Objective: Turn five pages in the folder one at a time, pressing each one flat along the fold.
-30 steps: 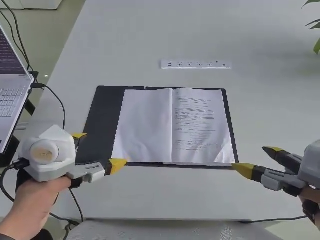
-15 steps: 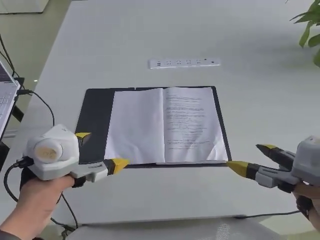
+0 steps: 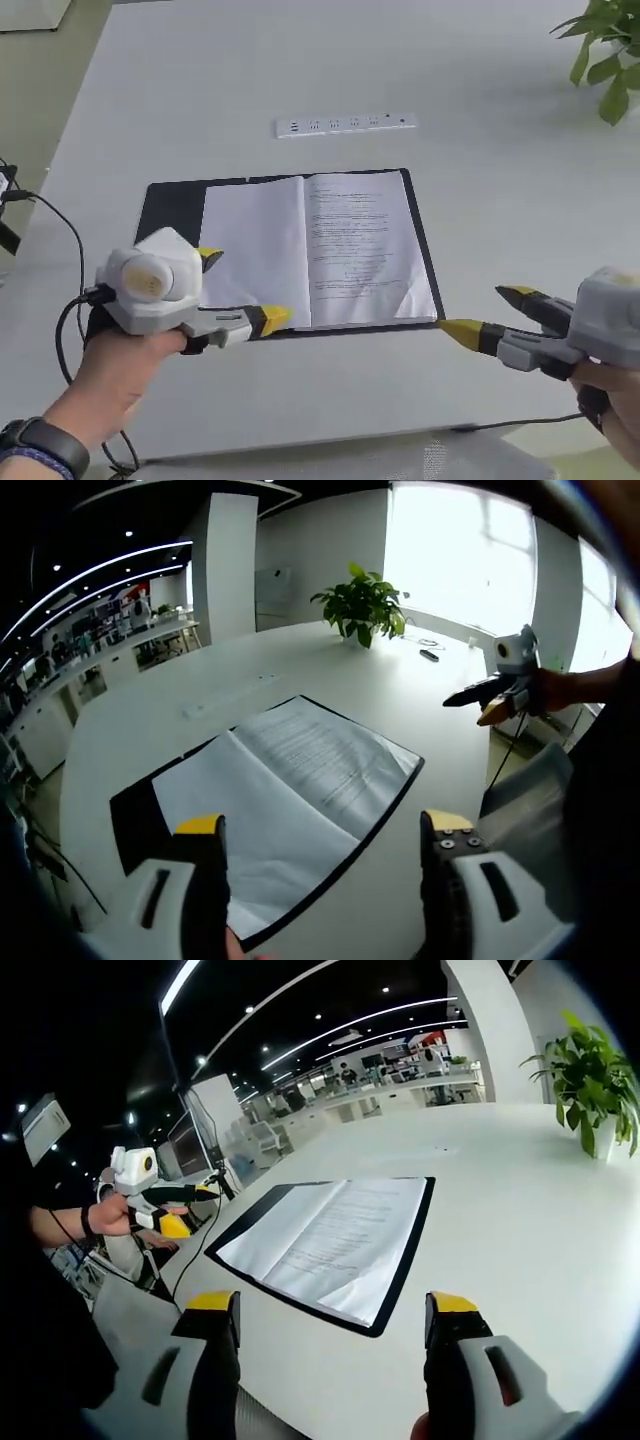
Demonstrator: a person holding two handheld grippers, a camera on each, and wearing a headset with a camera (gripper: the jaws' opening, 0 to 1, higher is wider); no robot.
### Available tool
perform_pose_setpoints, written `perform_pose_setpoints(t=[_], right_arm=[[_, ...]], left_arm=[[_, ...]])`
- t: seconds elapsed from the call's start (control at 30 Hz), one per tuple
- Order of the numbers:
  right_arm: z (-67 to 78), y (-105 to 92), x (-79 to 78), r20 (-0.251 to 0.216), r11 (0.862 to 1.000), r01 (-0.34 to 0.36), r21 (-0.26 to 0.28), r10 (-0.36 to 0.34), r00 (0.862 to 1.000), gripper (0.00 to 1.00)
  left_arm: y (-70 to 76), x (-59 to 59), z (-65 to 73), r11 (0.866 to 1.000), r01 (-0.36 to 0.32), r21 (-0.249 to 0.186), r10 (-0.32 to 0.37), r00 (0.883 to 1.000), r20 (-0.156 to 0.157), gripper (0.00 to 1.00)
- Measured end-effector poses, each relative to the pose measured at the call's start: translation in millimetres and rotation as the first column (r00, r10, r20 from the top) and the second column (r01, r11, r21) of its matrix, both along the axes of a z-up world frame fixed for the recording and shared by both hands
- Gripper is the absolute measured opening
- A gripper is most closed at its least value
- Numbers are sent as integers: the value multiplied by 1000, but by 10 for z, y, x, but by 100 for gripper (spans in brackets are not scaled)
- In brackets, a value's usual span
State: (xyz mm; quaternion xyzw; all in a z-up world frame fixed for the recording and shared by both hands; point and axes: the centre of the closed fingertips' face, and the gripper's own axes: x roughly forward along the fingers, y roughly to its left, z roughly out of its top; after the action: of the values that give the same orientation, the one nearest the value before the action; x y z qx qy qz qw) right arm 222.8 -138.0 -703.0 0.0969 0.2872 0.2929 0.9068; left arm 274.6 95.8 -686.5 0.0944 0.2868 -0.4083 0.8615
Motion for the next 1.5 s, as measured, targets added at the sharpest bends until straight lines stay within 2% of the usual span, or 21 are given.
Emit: perform_pose_setpoints(t=[0.13, 0.2, 0.33, 0.43, 0.73, 0.83, 0.93, 1.1, 1.27, 1.5], right_arm=[[12, -17, 21, 1, 1000, 8, 10, -9, 1000, 74], [15, -17, 27, 3, 1000, 12, 12, -12, 1000, 74], [19, -12, 27, 3, 1000, 17, 12, -17, 1000, 74], [27, -12, 28, 4, 1000, 21, 15, -21, 1000, 73], [-1, -55, 12, -8, 999, 34, 26, -34, 999, 73], [-35, -78, 2, -17, 999, 33, 23, -33, 999, 73], [-38, -74, 0, -20, 999, 32, 25, -31, 999, 73], [-49, -76, 15, -21, 999, 29, 25, -29, 999, 73], [-74, -58, 9, -29, 1000, 14, 21, -13, 1000, 73], [-124, -100, -4, -43, 999, 20, 26, -19, 999, 72]], left_arm=[[-206, 7, 9, 999, 48, 2, -48, 999, -2, 79], [-279, 56, -11, 997, 73, 10, -73, 997, -2, 78], [-475, 75, -50, 994, 111, 19, -111, 994, -9, 78], [-598, 82, -77, 992, 129, 10, -129, 991, -17, 77], [-1015, 94, -367, 976, 216, 30, -214, 976, -49, 77], [-1148, 125, -537, 969, 244, 41, -241, 968, -66, 77], [-1250, 156, -634, 967, 251, 45, -247, 966, -77, 77], [-1393, 278, -832, 975, 218, 51, -212, 972, -99, 76], [-1586, 322, -992, 977, 204, 61, -197, 975, -104, 76], [-1833, 310, -1065, 978, 198, 59, -192, 977, -95, 77]])
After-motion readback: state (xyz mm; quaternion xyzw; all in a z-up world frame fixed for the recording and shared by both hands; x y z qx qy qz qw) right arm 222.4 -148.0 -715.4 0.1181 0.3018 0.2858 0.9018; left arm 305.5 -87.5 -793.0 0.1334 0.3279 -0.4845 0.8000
